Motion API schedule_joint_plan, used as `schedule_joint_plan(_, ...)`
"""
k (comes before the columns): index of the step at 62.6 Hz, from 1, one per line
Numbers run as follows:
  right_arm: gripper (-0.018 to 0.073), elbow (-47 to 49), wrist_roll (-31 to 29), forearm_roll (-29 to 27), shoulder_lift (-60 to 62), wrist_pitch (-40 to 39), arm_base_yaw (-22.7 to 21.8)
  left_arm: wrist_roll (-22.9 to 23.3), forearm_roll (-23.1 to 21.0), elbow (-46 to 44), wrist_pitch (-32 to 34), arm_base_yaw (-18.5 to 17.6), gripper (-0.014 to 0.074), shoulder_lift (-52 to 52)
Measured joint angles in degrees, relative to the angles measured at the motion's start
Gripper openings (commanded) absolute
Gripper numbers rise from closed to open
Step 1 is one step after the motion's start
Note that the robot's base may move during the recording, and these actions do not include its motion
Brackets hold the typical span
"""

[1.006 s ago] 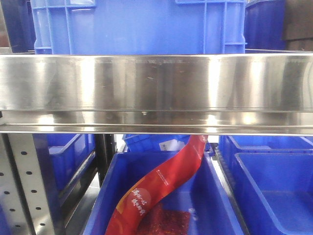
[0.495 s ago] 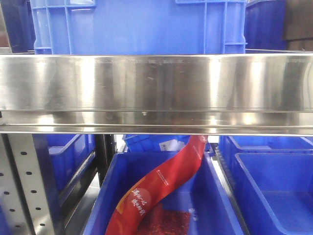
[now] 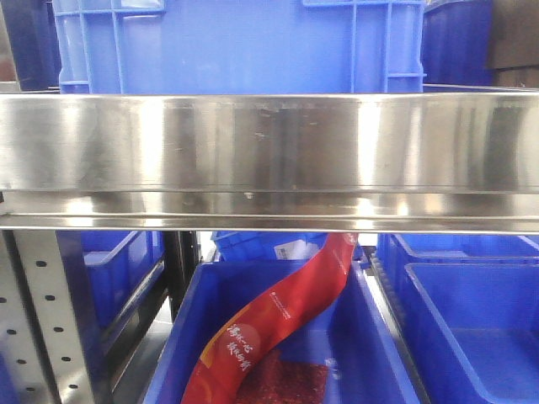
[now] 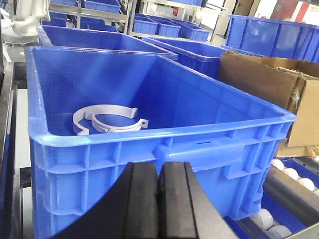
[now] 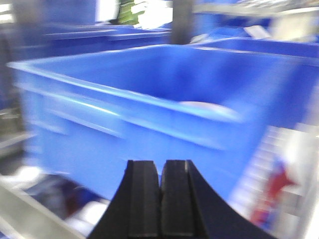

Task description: Grab PVC pipe and place in blue bin

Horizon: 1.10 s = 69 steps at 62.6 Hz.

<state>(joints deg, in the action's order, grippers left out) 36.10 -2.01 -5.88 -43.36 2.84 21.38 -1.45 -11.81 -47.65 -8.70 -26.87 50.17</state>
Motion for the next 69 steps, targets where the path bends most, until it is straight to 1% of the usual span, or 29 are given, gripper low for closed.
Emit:
schedule_joint_plan(14, -0.0167, -14.3, 0.0, 0.2, 17.7, -1.0, -14.9, 0.0, 0.0, 0.0, 0.0, 0.0, -0.0111, 0.0)
schedule_joint_plan(18, -0.0167, -18.2, 0.1, 0.2, 23.1, -1.0, -18.3, 0.0, 0.0, 0.0, 0.0, 0.0, -0.0111, 0.0)
schedule_joint_plan(25, -0.0167, -24.8, 1.3, 0.2, 30.8, -1.0, -22.1, 0.0, 0.0, 0.0, 0.0, 0.0, -0.0111, 0.0)
schedule_joint_plan(34, -0.0167, -31.9, 2.0, 0.2, 40.2, -1.0, -23.3, 0.0, 0.0, 0.0, 0.0, 0.0, -0.0111, 0.0)
schedule_joint_plan(41, -0.0167, -35.5, 2.5, 0.2, 42.8, -1.0, -23.3, 0.0, 0.0, 0.0, 0.0, 0.0, -0.0111, -0.1)
schedule_joint_plan(53, -0.0167, -36.0, 2.6, 2.0, 42.9, -0.8, -23.3, 0.0, 0.0, 0.0, 0.0, 0.0, -0.0111, -0.1)
schedule_joint_plan(69, -0.0167, -36.0, 2.6, 2.3, 43.2, -0.8, -23.3, 0.0, -0.1, 0.0, 0.0, 0.0, -0.0111, -0.1)
